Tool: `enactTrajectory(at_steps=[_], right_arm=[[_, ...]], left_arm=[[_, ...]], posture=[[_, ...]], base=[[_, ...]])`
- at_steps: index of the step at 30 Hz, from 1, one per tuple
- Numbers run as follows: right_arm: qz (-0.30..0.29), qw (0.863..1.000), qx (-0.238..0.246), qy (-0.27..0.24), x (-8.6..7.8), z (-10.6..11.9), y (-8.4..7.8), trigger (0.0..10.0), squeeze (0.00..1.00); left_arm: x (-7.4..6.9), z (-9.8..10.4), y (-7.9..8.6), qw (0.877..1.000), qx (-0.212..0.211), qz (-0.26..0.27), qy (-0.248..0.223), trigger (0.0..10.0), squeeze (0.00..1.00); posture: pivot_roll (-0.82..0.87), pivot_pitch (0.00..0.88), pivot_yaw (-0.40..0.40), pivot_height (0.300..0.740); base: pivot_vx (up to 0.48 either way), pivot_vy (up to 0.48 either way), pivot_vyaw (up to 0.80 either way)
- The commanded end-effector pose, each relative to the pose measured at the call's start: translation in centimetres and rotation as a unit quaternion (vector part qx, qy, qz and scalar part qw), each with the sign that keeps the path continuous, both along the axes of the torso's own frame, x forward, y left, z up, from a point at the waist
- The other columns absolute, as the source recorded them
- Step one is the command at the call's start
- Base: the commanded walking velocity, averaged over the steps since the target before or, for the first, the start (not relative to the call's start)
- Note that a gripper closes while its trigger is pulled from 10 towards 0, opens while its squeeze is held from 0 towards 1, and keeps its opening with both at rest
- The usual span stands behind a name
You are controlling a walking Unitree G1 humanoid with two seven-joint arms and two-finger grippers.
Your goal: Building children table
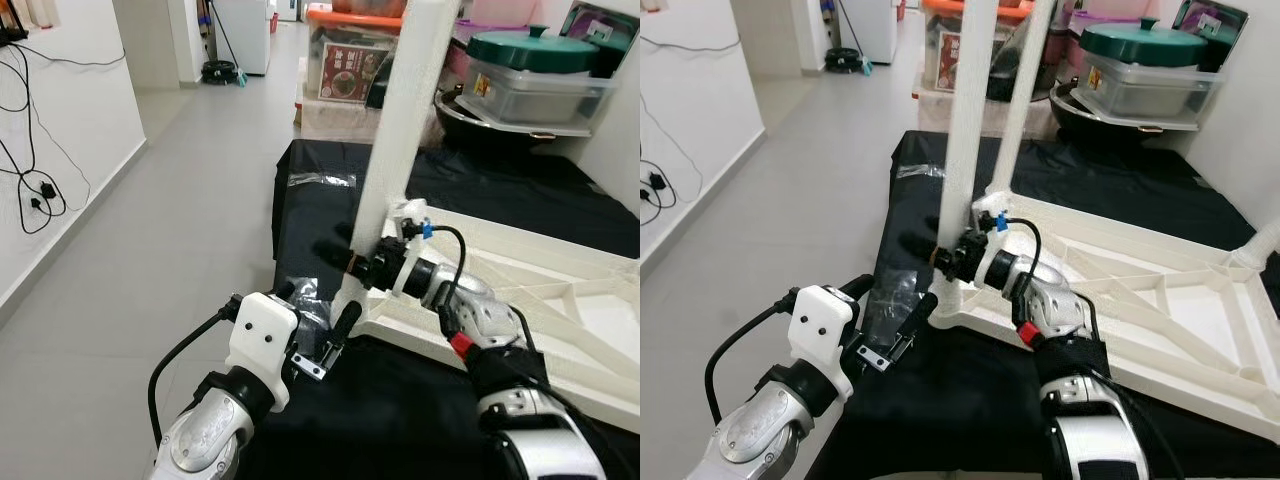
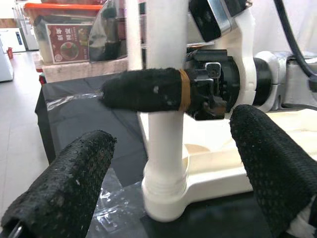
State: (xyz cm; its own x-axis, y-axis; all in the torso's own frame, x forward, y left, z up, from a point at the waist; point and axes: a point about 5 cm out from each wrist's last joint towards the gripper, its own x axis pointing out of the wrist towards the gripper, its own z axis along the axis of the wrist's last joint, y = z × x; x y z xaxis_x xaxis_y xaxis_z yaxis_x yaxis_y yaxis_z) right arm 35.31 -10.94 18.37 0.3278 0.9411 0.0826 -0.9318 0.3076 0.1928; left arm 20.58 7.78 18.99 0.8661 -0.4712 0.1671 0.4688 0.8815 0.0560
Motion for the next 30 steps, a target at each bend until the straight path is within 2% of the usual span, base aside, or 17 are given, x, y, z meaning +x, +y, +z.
enactTrajectory(at_steps=[1,2,3,4,6,9,11,13,14,15,17,18,20,23,28,29,30], right_arm=[[0.054,0.999,-0.002,0.0,-0.3,-0.1,1.8,10.0,0.0],[0.054,0.999,-0.002,0.0,-0.3,-0.1,1.8,10.0,0.0],[0.036,0.999,-0.016,-0.007,0.1,-0.3,2.4,1.1,0.0],[0.0,1.0,-0.024,-0.01,0.7,-0.4,2.8,0.0,0.0],[-0.026,0.999,-0.028,-0.012,1.0,-0.4,3.0,0.0,0.0],[-0.175,0.984,-0.041,-0.019,2.5,-0.6,2.2,0.0,0.0],[-0.198,0.979,-0.043,-0.02,2.6,-0.6,2.0,0.0,0.0],[-0.238,0.97,-0.051,-0.021,2.9,-0.8,1.4,0.0,0.0],[-0.306,0.949,-0.067,-0.026,3.1,-1.1,0.7,0.0,0.0],[-0.306,0.949,-0.067,-0.026,3.1,-1.1,0.7,0.0,0.0],[-0.509,0.853,-0.11,-0.024,3.0,-1.7,-2.1,0.0,0.0],[-0.509,0.853,-0.11,-0.024,3.0,-1.7,-2.1,0.0,0.0],[-0.626,0.77,-0.124,-0.006,2.2,-2.2,-3.9,0.0,0.0],[-0.694,0.71,-0.113,0.042,1.1,-2.8,-4.0,0.0,0.0],[-0.692,0.712,-0.101,0.06,0.6,-2.9,-2.8,0.0,0.0],[-0.678,0.728,-0.081,0.06,0.7,-2.6,-1.8,0.0,0.0],[-0.66,0.746,-0.067,0.047,0.9,-2.1,-0.8,10.0,0.0]], left_arm=[[0.2,-0.3,-0.2,1.0,0.002,0.0,0.005,10.0,0.0],[0.2,-0.3,-0.2,1.0,0.002,0.0,0.005,10.0,0.0],[0.2,-0.3,-0.2,1.0,0.003,0.001,0.005,10.0,0.0],[0.2,-0.3,-0.2,1.0,0.003,0.001,0.005,10.0,0.0],[0.2,-0.3,-0.1,1.0,0.003,0.002,0.005,10.0,0.0],[0.2,-0.3,-0.1,1.0,0.003,0.002,0.005,10.0,0.0],[0.2,-0.3,-0.1,1.0,0.003,0.002,0.005,10.0,0.0],[0.2,-0.3,-0.1,1.0,0.002,0.002,0.005,10.0,0.0],[0.3,-0.3,-0.1,1.0,0.002,0.002,0.005,10.0,0.0],[0.3,-0.3,-0.1,1.0,0.002,0.002,0.005,10.0,0.0],[0.3,-0.2,-0.1,1.0,0.001,0.003,0.004,10.0,0.0],[0.3,-0.2,-0.1,1.0,0.001,0.003,0.004,10.0,0.0],[0.3,-0.3,-0.1,1.0,0.002,0.003,0.005,10.0,0.0],[0.3,-0.3,-0.1,1.0,0.003,0.003,0.005,10.0,0.0],[0.3,-0.3,-0.1,1.0,0.003,0.004,0.005,10.0,0.0],[0.3,-0.3,-0.1,1.0,0.003,0.004,0.006,10.0,0.0],[0.3,-0.3,-0.1,1.0,0.003,0.004,0.006,10.0,0.0]], posture=[[0.13,0.002,-0.107,0.74],[0.13,0.002,-0.107,0.74],[0.13,0.001,-0.108,0.74],[0.13,0.005,-0.108,0.74],[0.13,0.006,-0.107,0.74],[0.12,0.006,-0.099,0.74],[0.12,0.006,-0.099,0.74],[0.12,0.007,-0.097,0.74],[0.12,0.009,-0.096,0.74],[0.12,0.009,-0.096,0.74],[0.12,0.011,-0.096,0.74],[0.12,0.011,-0.096,0.74],[0.11,0.011,-0.096,0.74],[0.12,0.012,-0.097,0.74],[0.12,0.013,-0.099,0.74],[0.12,0.013,-0.099,0.74],[0.12,0.01,-0.101,0.74]], base=[[0.0,0.0,0.0],[0.0,0.0,0.0],[0.0,0.0,0.0],[0.0,0.0,0.0],[0.0,0.0,0.0],[0.0,0.0,0.0],[0.0,0.0,0.0],[0.0,0.0,0.0],[0.0,0.0,0.0],[0.0,0.0,0.0],[0.0,0.0,0.0],[0.0,0.0,0.0],[0.0,0.0,0.0],[0.0,0.0,0.0],[0.0,0.0,0.0],[0.0,0.0,0.0],[0.0,0.0,0.0]])
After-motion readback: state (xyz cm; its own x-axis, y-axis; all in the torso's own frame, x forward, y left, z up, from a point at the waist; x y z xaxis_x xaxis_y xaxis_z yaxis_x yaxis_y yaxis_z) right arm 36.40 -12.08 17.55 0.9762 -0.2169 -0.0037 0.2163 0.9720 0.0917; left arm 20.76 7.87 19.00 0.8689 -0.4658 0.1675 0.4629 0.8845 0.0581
